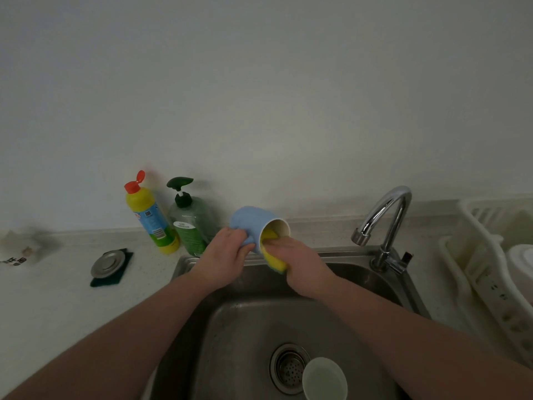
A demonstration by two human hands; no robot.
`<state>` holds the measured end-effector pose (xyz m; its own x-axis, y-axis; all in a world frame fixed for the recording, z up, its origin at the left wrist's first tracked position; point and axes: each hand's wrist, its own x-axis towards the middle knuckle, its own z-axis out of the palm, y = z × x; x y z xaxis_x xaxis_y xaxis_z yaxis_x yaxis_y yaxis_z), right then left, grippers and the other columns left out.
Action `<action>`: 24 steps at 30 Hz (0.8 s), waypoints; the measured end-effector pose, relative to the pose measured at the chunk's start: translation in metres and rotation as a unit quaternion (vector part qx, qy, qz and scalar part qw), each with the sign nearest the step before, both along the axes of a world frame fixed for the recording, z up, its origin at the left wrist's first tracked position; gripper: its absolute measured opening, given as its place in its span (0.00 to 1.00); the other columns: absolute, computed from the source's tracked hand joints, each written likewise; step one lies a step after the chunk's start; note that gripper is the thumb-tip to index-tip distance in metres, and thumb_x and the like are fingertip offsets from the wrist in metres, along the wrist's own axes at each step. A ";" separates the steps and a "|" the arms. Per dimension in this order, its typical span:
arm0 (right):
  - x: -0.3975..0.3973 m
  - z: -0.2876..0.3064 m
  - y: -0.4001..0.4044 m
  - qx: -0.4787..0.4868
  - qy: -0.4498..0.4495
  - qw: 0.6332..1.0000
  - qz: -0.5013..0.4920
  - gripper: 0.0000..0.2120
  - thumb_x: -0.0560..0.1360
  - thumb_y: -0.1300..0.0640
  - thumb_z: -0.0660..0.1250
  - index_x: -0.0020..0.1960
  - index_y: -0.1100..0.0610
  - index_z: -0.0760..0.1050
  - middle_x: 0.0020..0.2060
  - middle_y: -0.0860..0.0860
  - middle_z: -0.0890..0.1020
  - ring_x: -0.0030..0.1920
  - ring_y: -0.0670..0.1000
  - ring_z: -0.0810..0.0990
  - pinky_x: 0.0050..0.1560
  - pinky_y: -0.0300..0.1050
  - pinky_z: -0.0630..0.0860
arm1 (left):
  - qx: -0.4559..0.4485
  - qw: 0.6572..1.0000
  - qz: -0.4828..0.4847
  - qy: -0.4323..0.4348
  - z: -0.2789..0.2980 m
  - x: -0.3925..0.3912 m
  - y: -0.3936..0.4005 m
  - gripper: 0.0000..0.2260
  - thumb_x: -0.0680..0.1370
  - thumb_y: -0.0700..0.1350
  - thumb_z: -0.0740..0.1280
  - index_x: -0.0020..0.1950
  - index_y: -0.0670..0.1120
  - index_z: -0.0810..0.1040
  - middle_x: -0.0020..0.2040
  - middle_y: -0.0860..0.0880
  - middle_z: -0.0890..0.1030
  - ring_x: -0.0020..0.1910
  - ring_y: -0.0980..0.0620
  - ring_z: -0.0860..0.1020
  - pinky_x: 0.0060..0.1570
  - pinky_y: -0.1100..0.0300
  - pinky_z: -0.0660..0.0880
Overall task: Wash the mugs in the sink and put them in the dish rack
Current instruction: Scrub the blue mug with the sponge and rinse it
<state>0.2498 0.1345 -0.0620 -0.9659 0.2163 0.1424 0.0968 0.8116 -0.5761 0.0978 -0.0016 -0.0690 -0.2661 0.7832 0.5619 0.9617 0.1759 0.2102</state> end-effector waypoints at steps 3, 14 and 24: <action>0.005 -0.014 0.010 0.141 -0.005 0.988 0.069 0.38 0.54 0.75 0.77 0.63 0.62 0.76 0.61 0.59 0.79 0.60 0.62 0.79 0.55 0.61 0.77 | -0.025 1.000 -0.014 -0.004 -0.002 0.001 -0.001 0.13 0.77 0.47 0.59 0.38 0.40 0.74 0.33 0.45 0.74 0.36 0.57 0.63 0.38 0.67 0.59; -0.009 -0.009 -0.010 -0.114 0.023 0.986 -0.120 0.27 0.76 0.66 0.64 0.73 0.54 0.65 0.68 0.54 0.72 0.67 0.52 0.71 0.63 0.35 0.63 | -0.055 0.997 -0.022 -0.051 0.003 -0.002 0.009 0.13 0.77 0.47 0.59 0.37 0.41 0.73 0.32 0.45 0.73 0.31 0.48 0.70 0.36 0.64 0.59; 0.009 -0.018 0.024 0.162 0.006 0.985 0.065 0.39 0.48 0.70 0.82 0.58 0.60 0.80 0.56 0.57 0.82 0.54 0.58 0.82 0.50 0.57 0.81 | -0.118 0.989 -0.044 -0.077 0.015 0.001 0.011 0.19 0.77 0.53 0.55 0.37 0.39 0.73 0.33 0.45 0.72 0.34 0.48 0.70 0.37 0.57 0.64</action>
